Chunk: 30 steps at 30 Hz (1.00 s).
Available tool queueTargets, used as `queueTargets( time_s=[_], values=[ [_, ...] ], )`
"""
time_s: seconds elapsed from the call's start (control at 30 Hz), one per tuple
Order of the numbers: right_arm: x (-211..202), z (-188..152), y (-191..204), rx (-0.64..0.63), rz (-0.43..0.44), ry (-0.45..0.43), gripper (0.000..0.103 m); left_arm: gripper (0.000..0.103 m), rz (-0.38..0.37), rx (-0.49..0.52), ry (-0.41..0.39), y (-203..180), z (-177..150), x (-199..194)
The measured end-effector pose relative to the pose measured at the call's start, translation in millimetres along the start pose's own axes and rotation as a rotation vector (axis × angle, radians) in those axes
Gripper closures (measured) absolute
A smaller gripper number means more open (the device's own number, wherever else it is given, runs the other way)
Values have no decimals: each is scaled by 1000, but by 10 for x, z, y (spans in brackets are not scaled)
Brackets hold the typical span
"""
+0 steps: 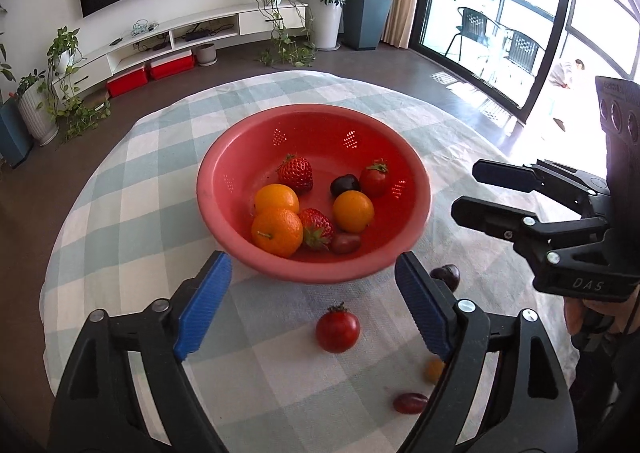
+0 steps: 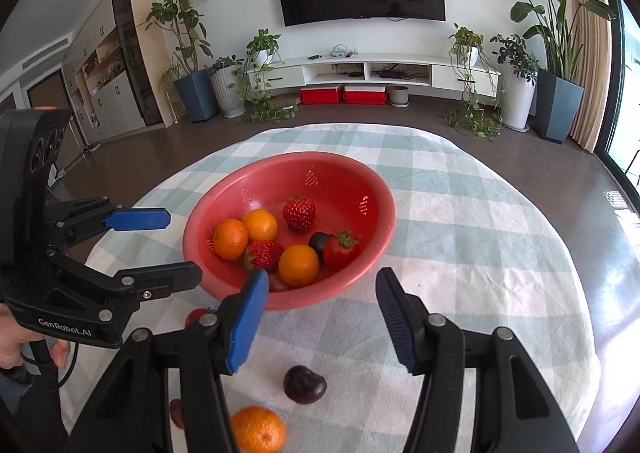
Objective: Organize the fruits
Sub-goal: 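Withdraw both tools and move the left tool onto the red plum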
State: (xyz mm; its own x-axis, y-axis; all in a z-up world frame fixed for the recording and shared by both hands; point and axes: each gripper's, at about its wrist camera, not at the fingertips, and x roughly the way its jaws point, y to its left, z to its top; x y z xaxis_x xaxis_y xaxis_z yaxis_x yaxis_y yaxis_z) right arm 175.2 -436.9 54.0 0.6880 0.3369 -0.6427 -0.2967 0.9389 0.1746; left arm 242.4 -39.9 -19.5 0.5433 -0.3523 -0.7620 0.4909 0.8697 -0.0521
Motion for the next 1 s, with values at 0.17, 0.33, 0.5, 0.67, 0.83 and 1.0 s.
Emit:
queueTargets(
  time_s=[0.17,0.33,0.5,0.67,0.83,1.0],
  values=[
    [-371,-342,-50,81,22,-32,36,11,-12,6,28,-184,-411,-192],
    [-551,-677,-60,176,30,-49,36,11,-17,-59,72,-378,-852,-195],
    [-494,-825,-72,198,32,-20,36,11,-21,-103,101,-503,-1091,-92],
    [-506,-844,-99,201,30,-33,36,12,-2,-63,113,-627,-1124,-3],
    [-506,-873,-125,207,25,-30,36,23,-9,-52,115,-677,-1105,71],
    [-518,-887,-117,197,24,-33,36,39,-3,-50,114,-675,-1097,127]
  ],
)
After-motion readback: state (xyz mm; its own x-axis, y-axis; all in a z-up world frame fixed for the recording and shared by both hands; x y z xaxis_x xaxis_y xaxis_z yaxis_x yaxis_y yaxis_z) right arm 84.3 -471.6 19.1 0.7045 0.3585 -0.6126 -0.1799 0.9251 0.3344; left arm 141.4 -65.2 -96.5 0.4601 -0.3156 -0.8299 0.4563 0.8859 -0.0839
